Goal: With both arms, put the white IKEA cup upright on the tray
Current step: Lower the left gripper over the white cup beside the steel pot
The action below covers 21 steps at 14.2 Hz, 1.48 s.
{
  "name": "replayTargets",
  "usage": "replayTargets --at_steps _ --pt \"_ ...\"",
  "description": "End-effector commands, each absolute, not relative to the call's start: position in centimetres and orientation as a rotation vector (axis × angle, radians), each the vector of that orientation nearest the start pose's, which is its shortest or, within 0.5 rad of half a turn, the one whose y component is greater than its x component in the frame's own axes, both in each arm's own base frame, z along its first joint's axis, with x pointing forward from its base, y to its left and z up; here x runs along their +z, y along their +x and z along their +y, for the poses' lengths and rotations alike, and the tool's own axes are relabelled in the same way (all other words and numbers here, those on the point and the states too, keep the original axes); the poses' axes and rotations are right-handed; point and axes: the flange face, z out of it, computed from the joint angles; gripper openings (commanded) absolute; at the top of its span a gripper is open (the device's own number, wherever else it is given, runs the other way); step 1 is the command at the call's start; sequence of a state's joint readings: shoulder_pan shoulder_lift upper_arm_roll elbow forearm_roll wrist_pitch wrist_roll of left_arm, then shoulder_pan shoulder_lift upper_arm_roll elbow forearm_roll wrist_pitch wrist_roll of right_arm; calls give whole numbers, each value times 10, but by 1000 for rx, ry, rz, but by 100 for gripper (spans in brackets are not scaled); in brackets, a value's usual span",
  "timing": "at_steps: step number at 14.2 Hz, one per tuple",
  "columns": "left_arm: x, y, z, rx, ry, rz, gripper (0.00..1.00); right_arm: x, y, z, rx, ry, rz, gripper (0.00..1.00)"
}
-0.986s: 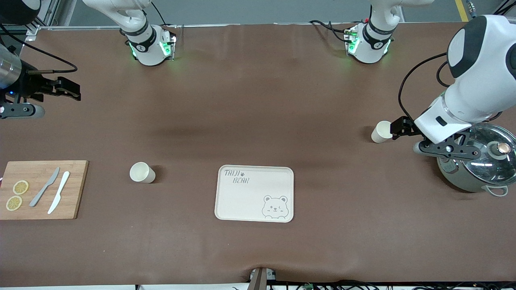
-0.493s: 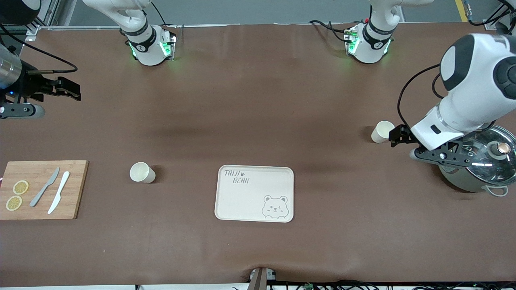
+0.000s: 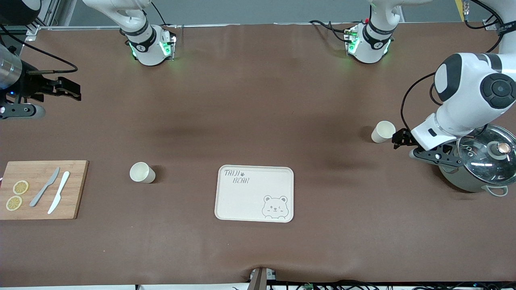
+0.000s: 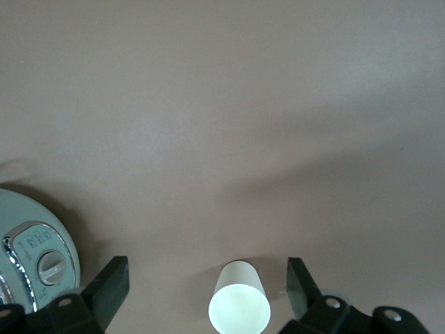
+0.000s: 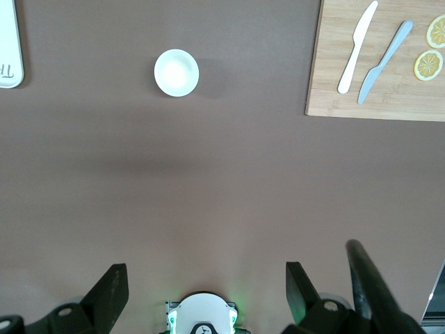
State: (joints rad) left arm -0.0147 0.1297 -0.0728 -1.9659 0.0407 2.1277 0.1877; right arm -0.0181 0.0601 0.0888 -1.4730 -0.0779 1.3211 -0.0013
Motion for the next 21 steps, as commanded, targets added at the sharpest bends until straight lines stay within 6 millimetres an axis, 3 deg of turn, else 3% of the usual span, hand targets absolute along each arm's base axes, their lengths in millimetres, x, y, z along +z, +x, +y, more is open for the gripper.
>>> replayTargets --at_steps 1,8,14,21 --pt "395 562 -42 -98 -3072 472 100 620 544 28 343 -3184 -115 100" --pt "350 533 -10 2 -3078 474 100 620 544 28 345 -3184 -115 100" --pt "303 501 -3 -76 -3076 471 100 619 544 29 345 -3184 -117 100" --pt "276 481 -2 -91 -3077 477 100 619 544 29 348 -3184 -117 100"
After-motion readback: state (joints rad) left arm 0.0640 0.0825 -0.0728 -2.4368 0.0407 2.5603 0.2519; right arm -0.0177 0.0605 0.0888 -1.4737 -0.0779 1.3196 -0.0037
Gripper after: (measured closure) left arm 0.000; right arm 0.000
